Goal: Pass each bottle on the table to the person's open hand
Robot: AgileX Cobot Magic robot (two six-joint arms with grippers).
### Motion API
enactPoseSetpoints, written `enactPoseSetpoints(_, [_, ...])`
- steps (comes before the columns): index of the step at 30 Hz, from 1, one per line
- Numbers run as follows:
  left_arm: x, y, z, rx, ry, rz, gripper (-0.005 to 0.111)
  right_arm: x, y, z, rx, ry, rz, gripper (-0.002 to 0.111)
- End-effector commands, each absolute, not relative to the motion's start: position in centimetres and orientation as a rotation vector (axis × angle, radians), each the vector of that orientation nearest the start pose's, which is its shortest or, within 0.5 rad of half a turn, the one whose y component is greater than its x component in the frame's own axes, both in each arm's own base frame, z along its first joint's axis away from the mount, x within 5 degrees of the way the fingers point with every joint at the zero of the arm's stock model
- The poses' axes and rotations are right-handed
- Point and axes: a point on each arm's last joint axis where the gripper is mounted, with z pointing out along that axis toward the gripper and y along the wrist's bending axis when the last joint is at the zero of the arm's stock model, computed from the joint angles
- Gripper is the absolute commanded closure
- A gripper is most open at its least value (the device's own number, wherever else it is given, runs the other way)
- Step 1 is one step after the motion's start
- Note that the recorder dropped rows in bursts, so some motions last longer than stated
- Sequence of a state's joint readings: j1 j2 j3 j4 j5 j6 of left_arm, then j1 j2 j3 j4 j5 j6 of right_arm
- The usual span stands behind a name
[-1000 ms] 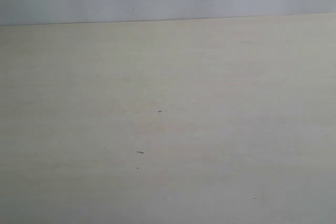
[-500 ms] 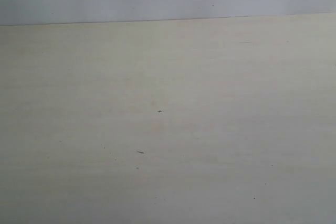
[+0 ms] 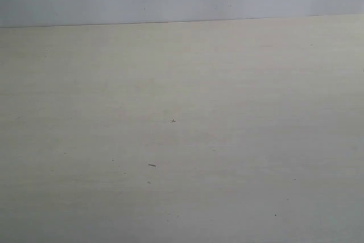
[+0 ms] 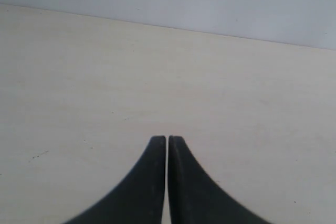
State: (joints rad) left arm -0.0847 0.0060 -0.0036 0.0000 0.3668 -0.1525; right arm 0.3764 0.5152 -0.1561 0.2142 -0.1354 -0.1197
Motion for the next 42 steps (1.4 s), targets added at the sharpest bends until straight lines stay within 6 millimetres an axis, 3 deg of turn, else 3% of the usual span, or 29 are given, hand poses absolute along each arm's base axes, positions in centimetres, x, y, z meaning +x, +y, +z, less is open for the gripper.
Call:
enactPoseSetpoints(1, [5.3, -0.4, 18.1, -0.075, 1.847, -0.173, 0.103, 10.4, 3.8, 23.6, -0.224, 1.701, 0.315, 0.108])
enactPoseSetpoints(29, [5.3, -0.4, 18.1, -0.074, 1.847, -0.172, 0.103, 10.1, 3.6, 23.9, -0.203, 1.681, 0.331, 0.108])
enactPoseSetpoints(35, [5.3, -0.4, 18.1, -0.074, 1.847, -0.172, 0.103, 9.3, 2.9, 24.4, -0.280, 1.617, 0.194, 0.108])
enactPoseSetpoints(42, [5.3, -0.4, 18.1, -0.074, 1.847, -0.172, 0.103, 7.9, 1.0, 24.5, -0.128, 1.619, 0.061, 0.108])
